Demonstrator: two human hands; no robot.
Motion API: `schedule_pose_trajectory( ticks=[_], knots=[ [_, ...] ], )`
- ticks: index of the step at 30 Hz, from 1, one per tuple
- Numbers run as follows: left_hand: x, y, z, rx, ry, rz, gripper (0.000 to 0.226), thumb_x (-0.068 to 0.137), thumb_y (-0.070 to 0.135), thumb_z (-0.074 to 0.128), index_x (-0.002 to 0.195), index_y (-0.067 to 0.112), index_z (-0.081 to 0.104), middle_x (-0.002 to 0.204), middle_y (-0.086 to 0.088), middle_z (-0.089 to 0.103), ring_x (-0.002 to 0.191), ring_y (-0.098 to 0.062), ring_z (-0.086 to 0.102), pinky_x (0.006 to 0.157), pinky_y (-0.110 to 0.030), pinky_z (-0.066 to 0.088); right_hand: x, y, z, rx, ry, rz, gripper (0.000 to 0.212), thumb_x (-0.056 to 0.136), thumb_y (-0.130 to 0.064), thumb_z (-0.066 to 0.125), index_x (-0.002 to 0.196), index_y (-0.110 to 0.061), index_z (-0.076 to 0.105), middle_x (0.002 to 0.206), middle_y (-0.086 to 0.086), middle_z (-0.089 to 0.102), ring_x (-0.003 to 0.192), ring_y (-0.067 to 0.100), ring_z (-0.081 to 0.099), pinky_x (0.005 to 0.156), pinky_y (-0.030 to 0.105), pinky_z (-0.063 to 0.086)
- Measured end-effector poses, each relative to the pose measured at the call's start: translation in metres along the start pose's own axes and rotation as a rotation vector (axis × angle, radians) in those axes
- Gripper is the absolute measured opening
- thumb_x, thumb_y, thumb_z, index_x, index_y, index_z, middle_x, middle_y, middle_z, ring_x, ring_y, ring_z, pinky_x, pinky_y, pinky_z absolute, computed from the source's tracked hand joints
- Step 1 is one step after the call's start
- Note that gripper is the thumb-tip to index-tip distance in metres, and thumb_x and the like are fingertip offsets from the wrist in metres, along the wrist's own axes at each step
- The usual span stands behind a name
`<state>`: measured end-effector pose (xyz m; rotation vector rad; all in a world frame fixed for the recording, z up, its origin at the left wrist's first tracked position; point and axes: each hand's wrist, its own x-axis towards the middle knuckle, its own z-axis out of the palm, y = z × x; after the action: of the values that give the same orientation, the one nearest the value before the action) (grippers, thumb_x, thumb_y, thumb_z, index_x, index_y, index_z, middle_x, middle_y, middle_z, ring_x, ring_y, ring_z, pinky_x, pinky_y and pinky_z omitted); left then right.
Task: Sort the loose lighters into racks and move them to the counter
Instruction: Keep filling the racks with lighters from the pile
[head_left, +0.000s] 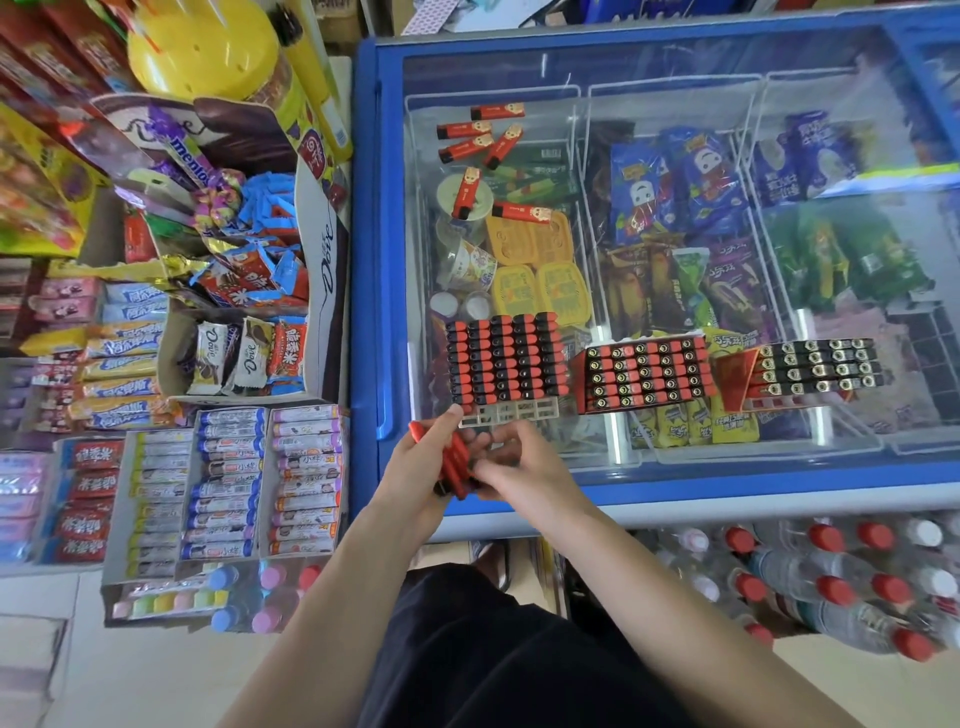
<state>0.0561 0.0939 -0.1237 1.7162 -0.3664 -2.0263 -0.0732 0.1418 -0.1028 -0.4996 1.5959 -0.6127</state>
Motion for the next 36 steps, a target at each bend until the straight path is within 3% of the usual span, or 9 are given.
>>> schedule_pose_trajectory(
  ticks=[5, 8, 10, 15, 18, 22, 26, 31, 36],
  knots=[
    [-0.003, 0.0, 0.004, -0.039, -0.003, 0.006, 0.041, 0.097, 0.035, 0.072, 0.129, 0.01, 0.066, 0.116, -0.013, 0.077, 0.106, -0.029, 0.076, 0.085, -0.045, 0.061, -0.001, 0.001, 0.001, -0.035, 0.043, -0.054, 0.019, 0.09, 0.001, 0.067, 0.105, -0.007, 0.058, 0.105, 0.015, 0.066, 0.088, 0.03, 0.075, 0.072, 0.035, 0.065],
    [-0.003, 0.0, 0.003, -0.014, -0.02, 0.005, 0.044, 0.097, 0.038, 0.072, 0.13, 0.009, 0.066, 0.118, -0.014, 0.077, 0.101, -0.028, 0.076, 0.079, -0.043, 0.062, -0.004, -0.001, -0.003, -0.051, 0.06, -0.075, 0.015, 0.091, -0.002, 0.064, 0.103, -0.01, 0.063, 0.101, 0.011, 0.068, 0.079, 0.023, 0.076, 0.069, 0.035, 0.065],
    [-0.003, 0.0, 0.002, 0.002, -0.046, 0.001, 0.042, 0.099, 0.038, 0.069, 0.129, 0.009, 0.066, 0.115, -0.016, 0.077, 0.1, -0.029, 0.076, 0.086, -0.046, 0.061, -0.004, -0.003, -0.008, -0.032, 0.092, -0.071, 0.013, 0.092, -0.004, 0.063, 0.103, -0.011, 0.064, 0.096, 0.009, 0.071, 0.077, 0.02, 0.077, 0.067, 0.034, 0.064],
    [-0.003, -0.001, 0.006, 0.012, -0.04, -0.006, 0.029, 0.099, 0.039, 0.069, 0.113, 0.013, 0.066, 0.079, -0.005, 0.064, 0.065, -0.015, 0.061, 0.066, -0.029, 0.051, -0.006, -0.007, -0.019, 0.035, 0.207, -0.117, 0.015, 0.093, -0.002, 0.057, 0.097, -0.011, 0.068, 0.085, 0.008, 0.072, 0.066, 0.018, 0.071, 0.061, 0.032, 0.061],
    [0.001, -0.001, 0.002, 0.056, -0.008, 0.002, 0.033, 0.095, 0.042, 0.074, 0.105, 0.015, 0.059, 0.072, 0.0, 0.054, 0.057, -0.013, 0.049, 0.06, -0.029, 0.042, -0.003, -0.006, -0.023, 0.009, 0.311, -0.221, 0.017, 0.092, -0.005, 0.059, 0.093, -0.018, 0.07, 0.084, 0.004, 0.07, 0.069, 0.014, 0.064, 0.065, 0.035, 0.056],
    [-0.001, 0.0, 0.0, 0.179, 0.012, 0.066, 0.033, 0.097, 0.046, 0.07, 0.098, 0.018, 0.054, 0.068, 0.004, 0.046, 0.051, -0.01, 0.039, 0.047, -0.024, 0.034, 0.005, 0.001, -0.021, -0.148, 0.416, -0.403, 0.023, 0.093, -0.006, 0.064, 0.106, -0.023, 0.073, 0.101, -0.006, 0.062, 0.079, 0.0, 0.06, 0.072, 0.011, 0.046],
    [-0.002, 0.0, 0.003, 0.249, 0.003, 0.167, 0.033, 0.104, 0.044, 0.058, 0.094, 0.014, 0.05, 0.068, 0.004, 0.043, 0.05, -0.008, 0.034, 0.044, -0.02, 0.036, 0.015, 0.01, -0.011, -0.252, 0.436, -0.477, 0.027, 0.093, -0.004, 0.066, 0.112, -0.02, 0.077, 0.111, -0.004, 0.063, 0.099, 0.004, 0.061, 0.091, 0.017, 0.049],
    [-0.004, 0.0, 0.002, 0.283, -0.01, 0.162, 0.033, 0.107, 0.044, 0.052, 0.096, 0.013, 0.048, 0.071, 0.002, 0.044, 0.053, -0.008, 0.035, 0.046, -0.021, 0.037, 0.021, 0.012, 0.004, -0.13, 0.396, -0.422, 0.022, 0.094, -0.012, 0.065, 0.111, -0.019, 0.077, 0.115, -0.005, 0.065, 0.102, 0.005, 0.063, 0.092, 0.023, 0.052],
    [-0.004, 0.002, 0.001, 0.293, -0.003, 0.139, 0.032, 0.106, 0.043, 0.055, 0.097, 0.013, 0.051, 0.07, 0.003, 0.046, 0.052, -0.008, 0.037, 0.046, -0.02, 0.038, 0.022, 0.003, 0.007, 0.143, 0.355, -0.227, 0.01, 0.097, -0.019, 0.064, 0.099, -0.02, 0.074, 0.102, -0.001, 0.072, 0.096, 0.013, 0.068, 0.087, 0.028, 0.052]
  ],
)
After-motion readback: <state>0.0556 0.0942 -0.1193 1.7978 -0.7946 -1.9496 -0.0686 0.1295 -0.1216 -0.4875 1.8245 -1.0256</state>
